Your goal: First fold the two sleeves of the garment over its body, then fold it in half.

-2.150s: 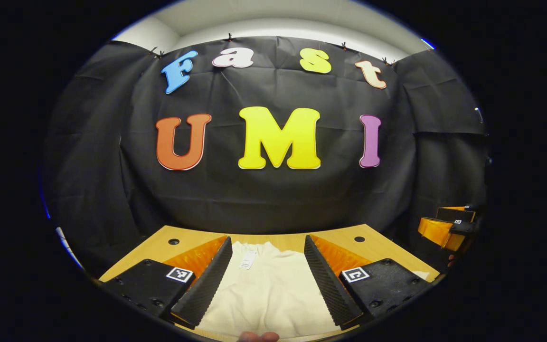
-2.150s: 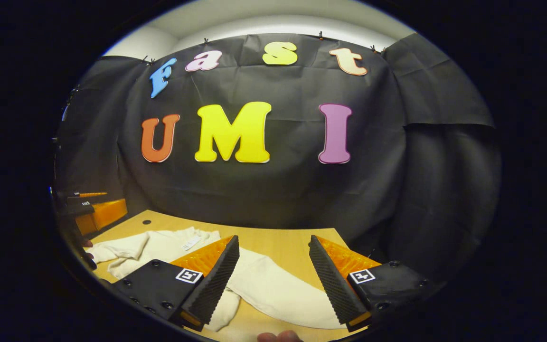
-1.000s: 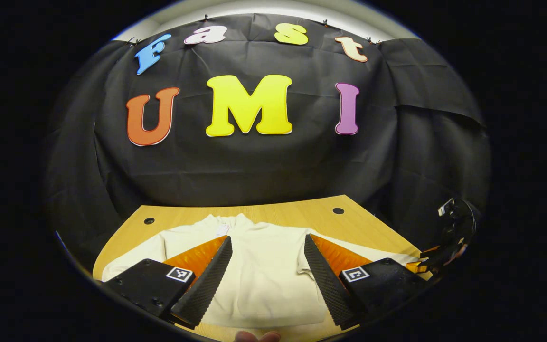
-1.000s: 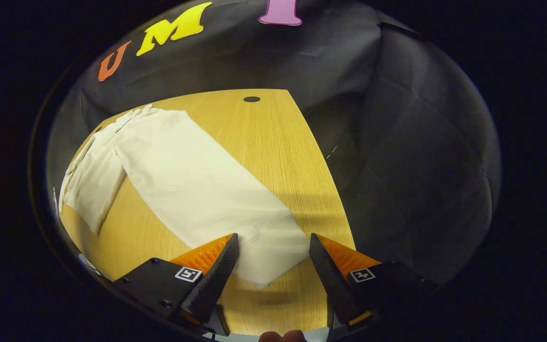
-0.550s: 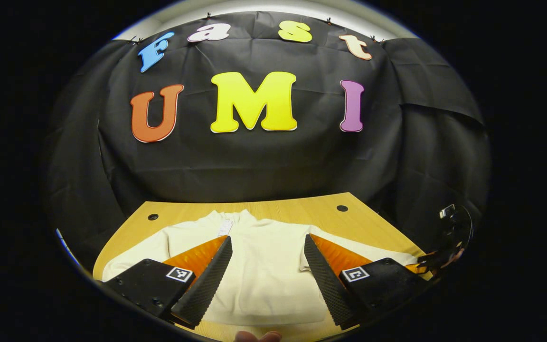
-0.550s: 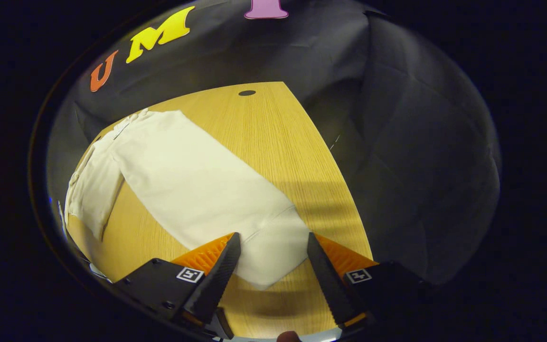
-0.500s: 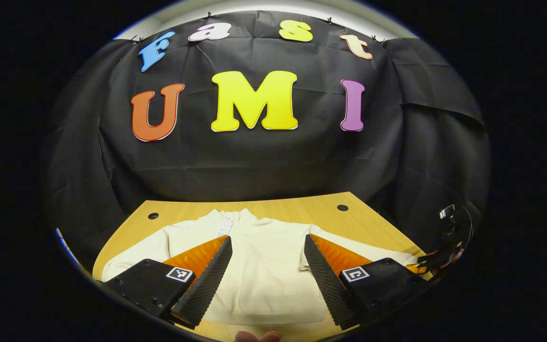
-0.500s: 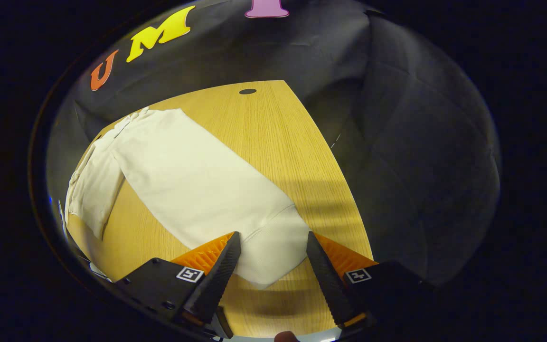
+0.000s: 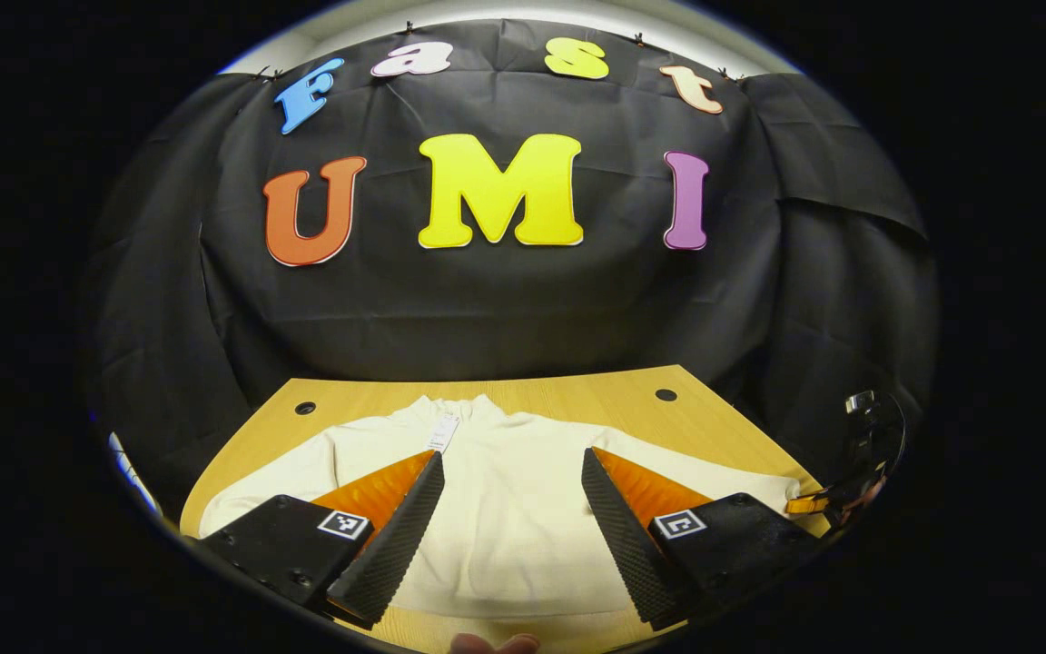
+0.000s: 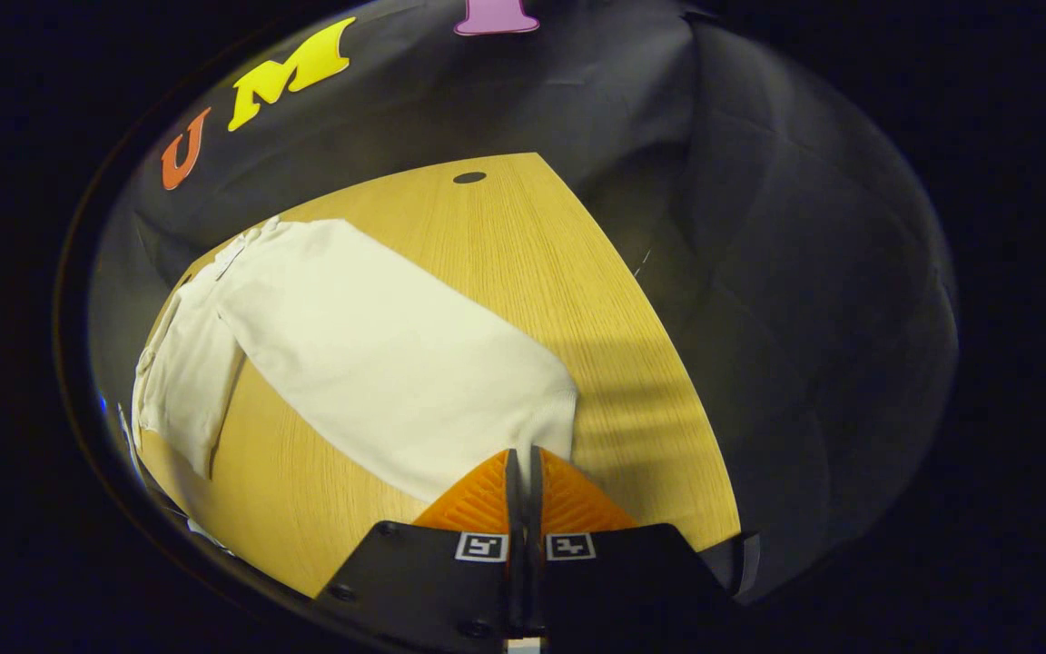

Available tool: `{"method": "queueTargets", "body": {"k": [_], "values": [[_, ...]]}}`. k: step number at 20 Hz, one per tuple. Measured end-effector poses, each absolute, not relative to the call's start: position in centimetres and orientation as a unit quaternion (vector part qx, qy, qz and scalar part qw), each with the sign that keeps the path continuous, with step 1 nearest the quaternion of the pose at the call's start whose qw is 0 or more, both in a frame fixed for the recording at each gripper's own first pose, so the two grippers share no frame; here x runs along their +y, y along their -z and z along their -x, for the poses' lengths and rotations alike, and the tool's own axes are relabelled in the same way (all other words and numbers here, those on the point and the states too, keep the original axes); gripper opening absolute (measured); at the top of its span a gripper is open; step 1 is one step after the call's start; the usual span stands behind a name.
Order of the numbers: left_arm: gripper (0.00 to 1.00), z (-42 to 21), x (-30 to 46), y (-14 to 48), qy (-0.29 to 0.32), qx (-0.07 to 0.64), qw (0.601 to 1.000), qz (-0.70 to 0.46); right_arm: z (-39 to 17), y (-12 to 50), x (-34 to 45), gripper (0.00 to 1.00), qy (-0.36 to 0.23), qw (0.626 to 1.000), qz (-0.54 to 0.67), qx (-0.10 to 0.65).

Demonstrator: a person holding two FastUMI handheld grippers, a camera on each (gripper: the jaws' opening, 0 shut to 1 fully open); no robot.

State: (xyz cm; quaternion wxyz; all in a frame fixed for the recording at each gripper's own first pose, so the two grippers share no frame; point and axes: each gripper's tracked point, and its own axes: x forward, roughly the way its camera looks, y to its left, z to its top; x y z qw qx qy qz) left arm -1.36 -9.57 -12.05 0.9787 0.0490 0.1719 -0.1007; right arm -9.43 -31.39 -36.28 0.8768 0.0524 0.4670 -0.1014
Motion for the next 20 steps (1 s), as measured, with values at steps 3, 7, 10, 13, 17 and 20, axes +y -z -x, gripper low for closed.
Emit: {"method": "queueTargets", "body": {"k": [3, 7, 10, 13, 17, 20], "values": [[0.98, 1.2, -8.7, 12.2, 0.095, 0.172, 0.98, -0.044, 9.0, 34.7, -31.0, 0.01, 0.107, 0.882, -0.055, 0.456], [0.98, 1.1, -7.0, 12.2, 0.081, 0.169, 0.982, -0.038, 7.6, 29.9, -29.8, 0.0, 0.096, 0.902, -0.043, 0.419], [0.98, 0.9, -5.3, 12.2, 0.067, 0.168, 0.983, -0.029, 5.6, 25.2, -27.8, 0.01, 0.075, 0.918, -0.032, 0.387], [0.98, 1.0, -3.5, 12.4, 0.05, 0.168, 0.984, -0.017, 3.4, 21.5, -25.6, 0.01, 0.055, 0.93, -0.036, 0.361], [0.98, 1.2, -0.6, 12.4, 0.025, 0.161, 0.987, -0.008, 1.1, 17.1, -22.2, 0.01, 0.029, 0.941, -0.029, 0.337], [0.98, 1.5, 1.8, 12.4, 0.005, 0.157, 0.988, -0.004, -1.1, 13.9, -19.0, 0.01, 0.003, 0.948, -0.018, 0.318]]}}
